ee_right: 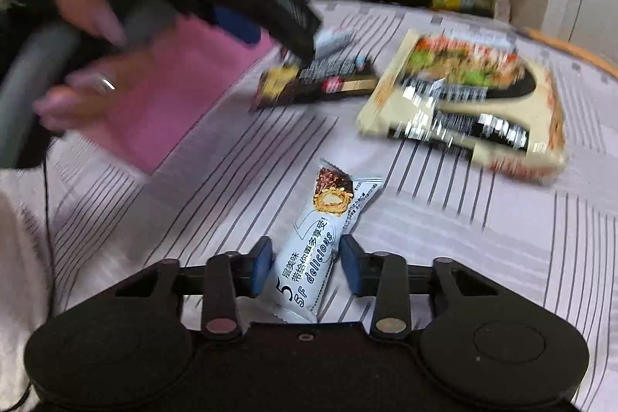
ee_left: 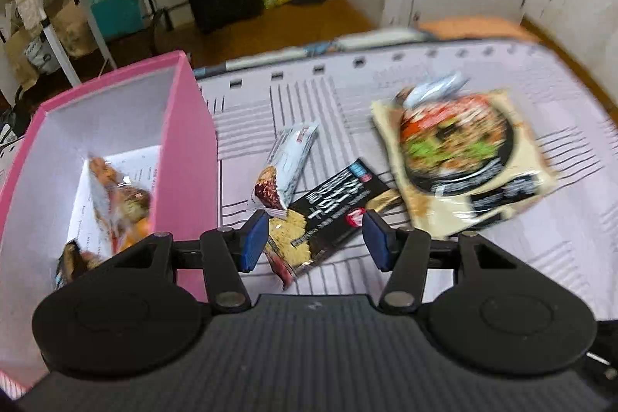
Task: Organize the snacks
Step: 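Grasp a white-wrapped bar with the left tool while the right tool grasps another white bar, then carry both white bars into the pink box and open both tools to release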
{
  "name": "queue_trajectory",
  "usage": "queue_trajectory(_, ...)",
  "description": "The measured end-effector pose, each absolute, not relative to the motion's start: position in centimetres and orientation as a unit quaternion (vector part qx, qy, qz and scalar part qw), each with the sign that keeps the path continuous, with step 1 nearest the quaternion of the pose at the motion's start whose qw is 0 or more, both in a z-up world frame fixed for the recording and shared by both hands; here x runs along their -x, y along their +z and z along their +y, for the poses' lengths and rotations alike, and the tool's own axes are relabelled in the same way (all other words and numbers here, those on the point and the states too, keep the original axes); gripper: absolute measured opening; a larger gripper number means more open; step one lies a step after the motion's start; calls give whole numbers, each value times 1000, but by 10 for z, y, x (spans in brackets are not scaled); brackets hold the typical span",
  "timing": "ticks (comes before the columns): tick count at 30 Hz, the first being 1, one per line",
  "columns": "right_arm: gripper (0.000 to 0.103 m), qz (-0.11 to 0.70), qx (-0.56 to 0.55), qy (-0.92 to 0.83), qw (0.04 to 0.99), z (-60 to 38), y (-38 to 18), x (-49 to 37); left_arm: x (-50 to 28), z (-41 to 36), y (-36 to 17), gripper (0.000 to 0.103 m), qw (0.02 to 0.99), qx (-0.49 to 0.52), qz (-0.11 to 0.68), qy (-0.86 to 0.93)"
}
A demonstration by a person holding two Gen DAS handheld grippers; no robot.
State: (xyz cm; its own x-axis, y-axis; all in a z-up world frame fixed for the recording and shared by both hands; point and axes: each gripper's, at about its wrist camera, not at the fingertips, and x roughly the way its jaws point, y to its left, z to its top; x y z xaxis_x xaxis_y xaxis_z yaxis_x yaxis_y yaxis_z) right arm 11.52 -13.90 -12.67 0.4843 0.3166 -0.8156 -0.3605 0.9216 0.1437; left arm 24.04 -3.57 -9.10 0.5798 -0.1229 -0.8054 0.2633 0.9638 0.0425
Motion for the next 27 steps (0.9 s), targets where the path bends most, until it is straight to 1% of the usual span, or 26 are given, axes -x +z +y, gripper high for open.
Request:
queue_trajectory(3,39,447,26,186,875,-142,-125,-128,-263,-40,-109,51,880,-81,460,-88)
queue_trajectory(9,37,438,15,186,879,-146,-133,-147,-294,-42,-129,51,875,-65,476,-55)
queue_trajectory(13,37,436,7,187,880,-148,-136,-148,-303,-45,-134,51,881,-71,465,-42)
queue_trajectory(14,36,435,5,187,881,-148,-136,-148,-305,-45,-135,49,882,-72,464,-40)
queue_trajectory(15,36,434,4,186,881,-148,-136,-148,-306,-44,-136,42,882,-73,465,-37)
queue_trajectory(16,36,433,4,186,882,-148,-136,-147,-307,-44,-137,30,880,-76,467,-33)
queue_trajectory(18,36,431,6,183,883,-148,-135,-146,-307,-44,-140,16,875,-90,475,-21)
queue_trajectory(22,35,429,5,179,885,-148,-130,-141,-302,-38,-137,13,876,-74,476,-13)
queue_trajectory(27,35,439,-16,169,882,-151,-121,-139,-286,-35,-127,13,878,-58,475,-24)
